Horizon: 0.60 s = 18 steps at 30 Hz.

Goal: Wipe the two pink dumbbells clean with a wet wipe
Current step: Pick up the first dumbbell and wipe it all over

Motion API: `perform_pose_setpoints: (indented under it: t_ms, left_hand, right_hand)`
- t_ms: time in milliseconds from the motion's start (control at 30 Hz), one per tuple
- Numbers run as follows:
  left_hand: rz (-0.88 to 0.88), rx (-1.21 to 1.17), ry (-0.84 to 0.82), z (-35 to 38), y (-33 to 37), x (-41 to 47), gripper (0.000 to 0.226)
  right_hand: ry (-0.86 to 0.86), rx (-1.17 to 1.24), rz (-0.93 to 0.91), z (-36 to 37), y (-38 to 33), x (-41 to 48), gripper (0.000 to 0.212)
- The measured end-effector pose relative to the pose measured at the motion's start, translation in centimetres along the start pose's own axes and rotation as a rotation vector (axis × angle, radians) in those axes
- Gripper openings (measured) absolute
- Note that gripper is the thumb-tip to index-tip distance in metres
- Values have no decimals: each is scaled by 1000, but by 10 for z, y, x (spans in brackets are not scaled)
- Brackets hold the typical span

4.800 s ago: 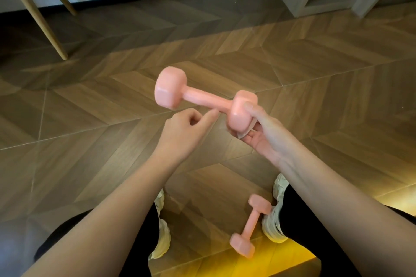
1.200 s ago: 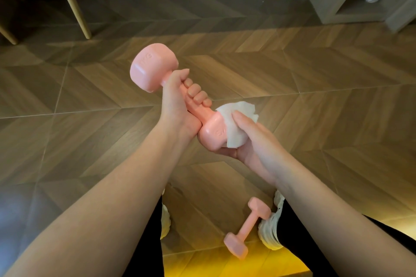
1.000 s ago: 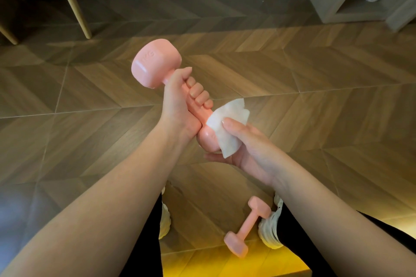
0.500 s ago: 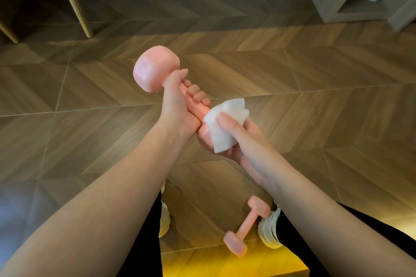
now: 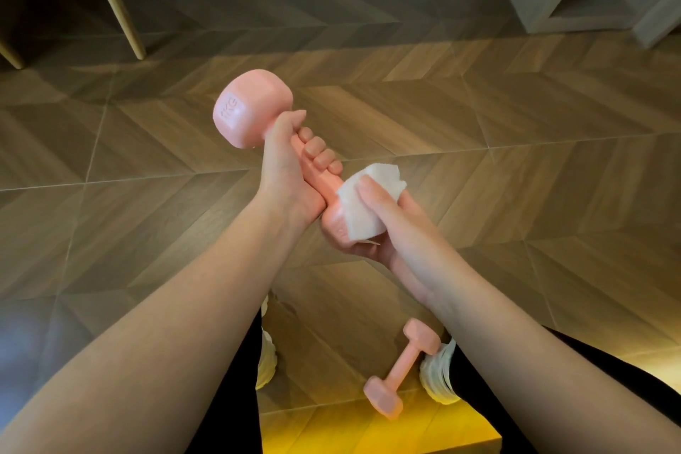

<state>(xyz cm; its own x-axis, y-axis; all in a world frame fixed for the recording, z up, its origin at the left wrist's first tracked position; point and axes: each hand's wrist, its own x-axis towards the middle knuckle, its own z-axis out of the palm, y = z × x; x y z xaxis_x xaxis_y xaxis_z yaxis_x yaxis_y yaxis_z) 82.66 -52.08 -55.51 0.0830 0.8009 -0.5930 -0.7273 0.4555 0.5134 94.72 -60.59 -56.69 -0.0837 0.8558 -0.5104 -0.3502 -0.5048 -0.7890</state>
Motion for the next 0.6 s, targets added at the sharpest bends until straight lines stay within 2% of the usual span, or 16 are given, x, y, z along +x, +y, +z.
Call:
perform_pose_setpoints:
  t_ms: [100,233,300,433,600]
  left_hand:
    - [0,-13,-9,1,1,0,38]
    - [-5,-54,-2,-1,5,0,38]
    - [-8,-61,5,-2,7,0,38]
    - [2,0,0,-4,5,0,38]
    - [-2,42,-21,0,1,-1,38]
  right_hand:
    - [-20,80,44,-3,-6,0,42]
    - [-221,129,16,-14,-9,-5,53]
    - [-254,71,-17,-15,-4,-6,51]
    - [-72,-33,-16,-2,1,-2,55]
    - [48,-8,-12,6,2,2,41]
